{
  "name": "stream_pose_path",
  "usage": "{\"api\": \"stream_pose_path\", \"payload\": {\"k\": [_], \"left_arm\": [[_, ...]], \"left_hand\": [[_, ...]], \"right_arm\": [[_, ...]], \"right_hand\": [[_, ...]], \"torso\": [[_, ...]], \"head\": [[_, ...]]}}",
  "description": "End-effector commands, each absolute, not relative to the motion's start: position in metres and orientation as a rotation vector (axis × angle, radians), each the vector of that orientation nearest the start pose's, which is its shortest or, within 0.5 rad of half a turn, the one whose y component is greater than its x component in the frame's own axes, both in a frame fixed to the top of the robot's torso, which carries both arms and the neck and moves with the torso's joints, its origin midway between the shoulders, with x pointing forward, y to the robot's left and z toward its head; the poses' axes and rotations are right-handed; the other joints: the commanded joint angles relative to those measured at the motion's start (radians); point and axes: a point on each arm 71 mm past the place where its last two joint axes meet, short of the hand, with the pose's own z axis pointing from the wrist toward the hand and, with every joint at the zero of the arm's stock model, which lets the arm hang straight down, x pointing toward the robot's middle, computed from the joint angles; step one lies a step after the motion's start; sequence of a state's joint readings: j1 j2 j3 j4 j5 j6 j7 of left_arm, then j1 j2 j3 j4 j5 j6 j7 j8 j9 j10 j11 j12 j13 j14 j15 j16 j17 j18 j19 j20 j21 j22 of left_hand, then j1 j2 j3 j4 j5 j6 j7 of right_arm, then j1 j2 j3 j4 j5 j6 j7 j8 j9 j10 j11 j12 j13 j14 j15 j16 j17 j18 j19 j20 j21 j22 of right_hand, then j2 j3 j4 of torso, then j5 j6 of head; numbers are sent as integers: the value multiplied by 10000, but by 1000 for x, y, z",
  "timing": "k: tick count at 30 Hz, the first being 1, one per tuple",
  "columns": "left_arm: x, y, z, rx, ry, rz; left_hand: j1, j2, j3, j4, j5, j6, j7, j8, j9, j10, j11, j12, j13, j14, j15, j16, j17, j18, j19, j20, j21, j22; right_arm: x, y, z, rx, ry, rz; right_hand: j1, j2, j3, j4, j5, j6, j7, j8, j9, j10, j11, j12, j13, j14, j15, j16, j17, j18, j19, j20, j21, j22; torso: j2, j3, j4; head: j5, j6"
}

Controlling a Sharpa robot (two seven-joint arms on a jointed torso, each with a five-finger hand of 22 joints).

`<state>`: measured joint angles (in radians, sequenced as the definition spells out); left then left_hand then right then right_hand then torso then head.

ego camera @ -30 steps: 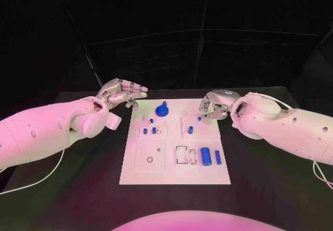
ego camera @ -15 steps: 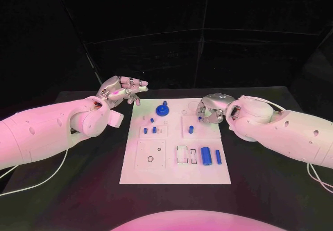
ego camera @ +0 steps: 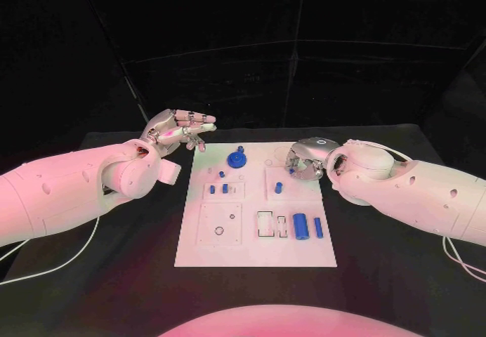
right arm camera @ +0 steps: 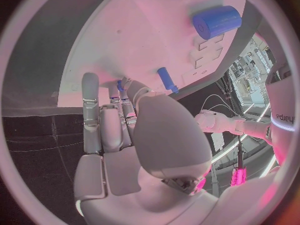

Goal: Assemble the parts on the task board

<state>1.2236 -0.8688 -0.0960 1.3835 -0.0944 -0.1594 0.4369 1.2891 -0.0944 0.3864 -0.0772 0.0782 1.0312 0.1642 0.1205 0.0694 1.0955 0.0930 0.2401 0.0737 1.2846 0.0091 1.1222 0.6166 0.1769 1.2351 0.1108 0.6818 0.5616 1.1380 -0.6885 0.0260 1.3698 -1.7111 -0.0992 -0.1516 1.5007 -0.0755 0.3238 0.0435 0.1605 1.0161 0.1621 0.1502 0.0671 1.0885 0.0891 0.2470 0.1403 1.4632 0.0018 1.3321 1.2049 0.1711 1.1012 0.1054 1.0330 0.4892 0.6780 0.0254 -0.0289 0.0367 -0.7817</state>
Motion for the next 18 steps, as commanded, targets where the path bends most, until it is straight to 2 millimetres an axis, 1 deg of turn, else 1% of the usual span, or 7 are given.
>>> {"api": "stream_pose_path", "payload": {"k": [1, 3, 6, 11, 14, 18], "left_arm": [[507, 256, -188, -9810, 14434, -15384], [507, 256, -188, -9817, 14460, -15390], [507, 255, -188, -9824, 14487, -15395], [507, 255, -189, -9833, 14500, -15382], [507, 255, -189, -9839, 14504, -15372], [507, 255, -189, -9842, 14506, -15365]], "left_hand": [[-10, 104, 5, 1, -20, 15, 49, 40, -13, 13, 44, 58, 10, -87, 15, -35, -11, 57, -67, -17, -49, -20], [-10, 104, 5, 1, -20, 15, 49, 40, -13, 12, 44, 58, 10, -88, 15, -36, -11, 57, -67, -17, -49, -20], [-6, 106, 6, -2, -19, 7, 56, 39, -15, 3, 49, 61, 9, -101, 18, -47, -35, 56, -72, -15, -57, -25], [1, 109, 9, -7, -18, 3, 60, 39, -15, -4, 52, 64, 8, -111, 21, -54, -49, 56, -76, -13, -63, -28], [6, 110, 9, -10, -18, -1, 64, 39, -16, -9, 55, 66, 8, -116, 23, -57, -53, 55, -79, -12, -68, -31], [11, 109, 9, -15, -18, -8, 71, 39, -17, -18, 59, 68, 7, -123, 26, -60, -61, 55, -82, -11, -74, -35]], "right_arm": [[504, -164, -220, -4315, 18147, 4380], [504, -163, -221, -4349, 18174, 4299], [503, -163, -222, -4350, 18122, 4249], [503, -162, -221, -4304, 17873, 4210], [503, -162, -220, -4266, 17675, 4201], [503, -161, -218, -4211, 17403, 4277]], "right_hand": [[136, -11, 270, -111, -122, 140, -8, -46, 14, 157, -13, -21, -60, 373, -21, 62, 26, 88, 72, -35, 89, 77], [147, 6, 478, -210, -208, 250, -30, -41, 20, 279, -38, -11, -100, 390, -41, 107, 88, 75, 106, -54, 177, 184], [113, 42, 756, -339, -253, 422, -67, -24, 29, 458, -84, 17, -137, 416, -76, 164, 156, 52, 178, -86, 328, 375], [-167, 73, 1383, -626, -295, 706, -120, -65, 27, 718, -135, 3, -237, 430, -128, 175, 122, 8, 271, -141, 622, 733], [-249, 67, 1594, -757, -296, 785, -137, -87, 27, 792, -159, -8, -265, 435, -139, 180, 105, -13, 314, -153, 732, 878], [-324, 36, 1710, -838, -295, 824, -135, -108, 25, 826, -165, -23, -285, 436, -143, 181, 90, -18, 322, -159, 784, 932]], "torso": [[-3, 2, -4], [-1, -1, -4], [-3, 7, -9], [-5, 4, -7], [-2, 2, -4], [-1, 3, -6]], "head": [[0, -17], [-3, -27], [2, -31], [-24, -42], [-40, -41], [-51, -38]]}}
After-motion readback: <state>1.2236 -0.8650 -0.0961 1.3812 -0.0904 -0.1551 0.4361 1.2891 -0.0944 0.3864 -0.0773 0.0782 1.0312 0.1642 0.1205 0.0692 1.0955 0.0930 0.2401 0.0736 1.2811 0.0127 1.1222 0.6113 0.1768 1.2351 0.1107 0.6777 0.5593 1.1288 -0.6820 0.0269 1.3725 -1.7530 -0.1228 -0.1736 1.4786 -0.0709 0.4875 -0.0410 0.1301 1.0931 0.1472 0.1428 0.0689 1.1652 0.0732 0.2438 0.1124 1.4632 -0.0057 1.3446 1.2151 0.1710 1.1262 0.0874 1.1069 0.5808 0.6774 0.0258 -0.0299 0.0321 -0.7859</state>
